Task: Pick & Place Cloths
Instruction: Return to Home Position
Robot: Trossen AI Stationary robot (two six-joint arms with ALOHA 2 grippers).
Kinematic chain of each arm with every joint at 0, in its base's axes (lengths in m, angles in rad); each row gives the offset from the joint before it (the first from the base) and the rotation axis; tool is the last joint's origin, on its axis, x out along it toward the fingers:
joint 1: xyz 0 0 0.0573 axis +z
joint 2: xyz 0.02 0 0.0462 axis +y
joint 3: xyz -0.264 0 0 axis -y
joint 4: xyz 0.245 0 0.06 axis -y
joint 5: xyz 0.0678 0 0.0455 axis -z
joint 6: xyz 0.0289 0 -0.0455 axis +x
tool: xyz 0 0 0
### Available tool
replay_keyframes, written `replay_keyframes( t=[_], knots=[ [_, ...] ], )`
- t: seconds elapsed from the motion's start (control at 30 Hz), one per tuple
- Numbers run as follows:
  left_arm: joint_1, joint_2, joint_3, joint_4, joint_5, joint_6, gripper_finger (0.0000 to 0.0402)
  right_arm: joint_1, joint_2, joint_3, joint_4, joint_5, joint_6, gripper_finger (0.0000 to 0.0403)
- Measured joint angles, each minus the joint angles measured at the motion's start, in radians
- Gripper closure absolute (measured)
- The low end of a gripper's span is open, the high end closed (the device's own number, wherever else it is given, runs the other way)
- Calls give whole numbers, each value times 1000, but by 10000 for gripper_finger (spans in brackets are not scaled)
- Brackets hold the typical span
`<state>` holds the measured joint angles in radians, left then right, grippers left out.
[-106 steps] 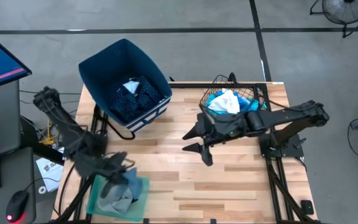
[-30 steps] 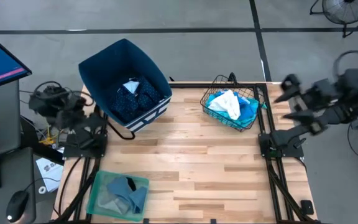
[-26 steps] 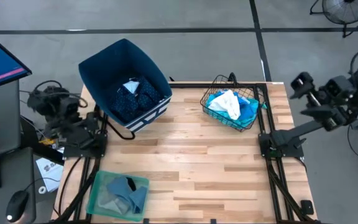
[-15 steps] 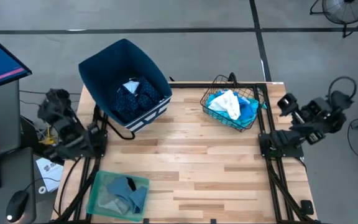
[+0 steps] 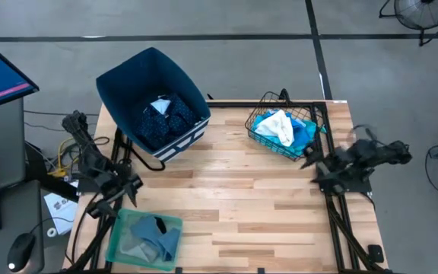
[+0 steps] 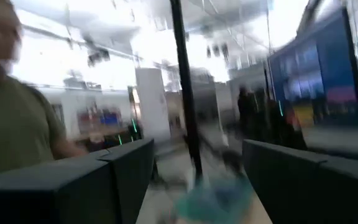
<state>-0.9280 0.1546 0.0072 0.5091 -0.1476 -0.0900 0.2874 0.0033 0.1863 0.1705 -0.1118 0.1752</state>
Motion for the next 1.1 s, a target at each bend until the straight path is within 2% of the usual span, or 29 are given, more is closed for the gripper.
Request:
replay_keyframes(
  t=[0.23,0.53,0.87,1.1],
  knots=[
    [-1,-1,-1,-20,76,39,160,-9,2,-178,46,-59,-56,165],
    [-1,11,-1,-35,75,39,160,-38,7,-179,-3,-57,-165,165],
    [-1,11,-1,-31,74,30,160,-48,7,-180,-10,-51,-46,165],
    [-1,11,-1,-30,74,30,160,-48,7,-180,-10,-51,-43,165]
  ],
)
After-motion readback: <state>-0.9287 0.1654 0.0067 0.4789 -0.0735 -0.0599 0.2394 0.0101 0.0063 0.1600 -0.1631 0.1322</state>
